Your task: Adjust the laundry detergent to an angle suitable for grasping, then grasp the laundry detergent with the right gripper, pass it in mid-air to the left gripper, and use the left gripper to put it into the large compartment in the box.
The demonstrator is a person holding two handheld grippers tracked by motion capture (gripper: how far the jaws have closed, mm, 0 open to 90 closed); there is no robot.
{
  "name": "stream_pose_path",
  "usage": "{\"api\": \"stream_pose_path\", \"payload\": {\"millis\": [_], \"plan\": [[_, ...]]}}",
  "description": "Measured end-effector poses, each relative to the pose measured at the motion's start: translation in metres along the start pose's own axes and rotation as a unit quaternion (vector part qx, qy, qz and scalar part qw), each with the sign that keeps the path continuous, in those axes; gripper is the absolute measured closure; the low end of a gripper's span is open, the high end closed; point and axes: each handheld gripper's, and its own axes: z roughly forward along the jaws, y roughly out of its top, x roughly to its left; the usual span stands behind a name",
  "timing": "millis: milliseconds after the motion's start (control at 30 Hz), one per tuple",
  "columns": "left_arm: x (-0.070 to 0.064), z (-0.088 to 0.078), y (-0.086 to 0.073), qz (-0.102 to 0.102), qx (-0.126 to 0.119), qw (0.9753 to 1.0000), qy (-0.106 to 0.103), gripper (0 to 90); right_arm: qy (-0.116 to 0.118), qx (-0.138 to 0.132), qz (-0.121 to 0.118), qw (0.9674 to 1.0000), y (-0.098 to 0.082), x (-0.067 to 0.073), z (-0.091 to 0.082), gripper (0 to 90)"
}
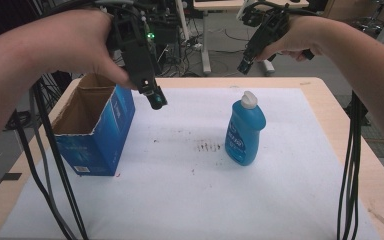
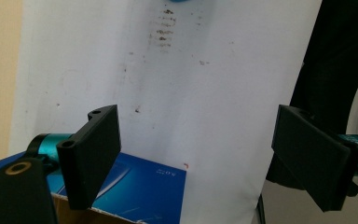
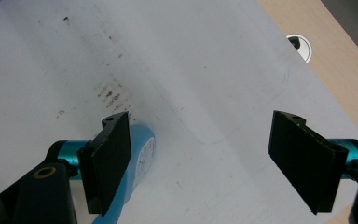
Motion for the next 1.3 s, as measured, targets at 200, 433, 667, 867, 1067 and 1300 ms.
{"api": "stream_pose_path", "payload": {"millis": [200, 433, 667, 867, 1067, 1300], "plan": [[-0.001, 0.0, 0.0, 0.003, -0.001, 1.0, 0.0, 15.6, 0.001, -0.003, 0.0, 1.0, -0.001, 0.0, -0.002, 21.2], [-0.003, 0.0, 0.001, 0.005, -0.002, 1.0, 0.002, 15.6, 0.002, -0.008, -0.003, 1.0, -0.003, 0.002, -0.005, 21.2], [-0.002, -0.001, -0.001, 0.005, -0.004, 1.0, 0.003, 15.6, 0.0, -0.024, -0.005, 0.9997, -0.004, 0.005, -0.013, 21.2], [0.0, -0.001, -0.002, 0.003, -0.005, 1.0, 0.003, 15.6, -0.004, -0.035, -0.001, 0.9994, -0.01, 0.006, -0.022, 21.2], [0.0, 0.0, -0.002, 0.004, -0.004, 1.0, 0.001, 15.6, 0.0, -0.06, -0.004, 0.9982, -0.022, 0.008, -0.038, 21.2], [0.002, 0.001, -0.002, 0.003, -0.005, 1.0, -0.001, 15.6, 0.01, -0.102, -0.005, 0.9947, -0.048, 0.014, -0.059, 21.2]]}}
